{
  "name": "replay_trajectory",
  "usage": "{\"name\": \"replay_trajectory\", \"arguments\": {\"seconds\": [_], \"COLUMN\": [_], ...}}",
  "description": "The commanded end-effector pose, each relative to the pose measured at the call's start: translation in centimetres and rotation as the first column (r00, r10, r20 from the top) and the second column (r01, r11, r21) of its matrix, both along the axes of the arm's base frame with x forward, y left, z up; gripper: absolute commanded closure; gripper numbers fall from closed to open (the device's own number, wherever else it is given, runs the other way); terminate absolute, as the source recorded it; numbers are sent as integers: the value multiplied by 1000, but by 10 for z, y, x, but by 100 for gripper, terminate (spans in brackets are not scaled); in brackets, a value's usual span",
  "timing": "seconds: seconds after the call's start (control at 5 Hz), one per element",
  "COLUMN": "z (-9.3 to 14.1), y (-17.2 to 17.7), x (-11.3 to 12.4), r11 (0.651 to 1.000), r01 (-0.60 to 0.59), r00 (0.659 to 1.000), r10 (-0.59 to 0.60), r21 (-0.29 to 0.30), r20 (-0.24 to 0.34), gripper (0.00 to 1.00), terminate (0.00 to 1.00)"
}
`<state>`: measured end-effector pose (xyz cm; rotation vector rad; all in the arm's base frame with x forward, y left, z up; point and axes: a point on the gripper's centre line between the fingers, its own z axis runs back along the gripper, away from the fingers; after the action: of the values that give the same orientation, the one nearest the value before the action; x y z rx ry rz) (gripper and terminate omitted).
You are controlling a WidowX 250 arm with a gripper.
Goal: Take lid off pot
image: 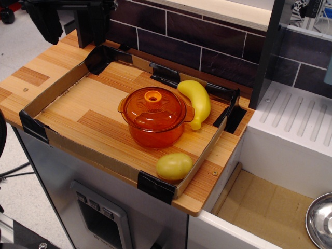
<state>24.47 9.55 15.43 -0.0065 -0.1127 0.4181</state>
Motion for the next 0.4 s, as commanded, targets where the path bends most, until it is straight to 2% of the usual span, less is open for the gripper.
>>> {"name": "replay_trajectory", "arguments": {"seconds": [0.0,0.2], "z": [0,0], "y": [0,-20], "x": [0,13], "r11": [1000,999], "r01": [0,-35], "r00": [1000,999], "r10": [0,33], "r21": [0,-34], "r20": [0,-36], "gripper": [0,0], "terminate": [0,0]}}
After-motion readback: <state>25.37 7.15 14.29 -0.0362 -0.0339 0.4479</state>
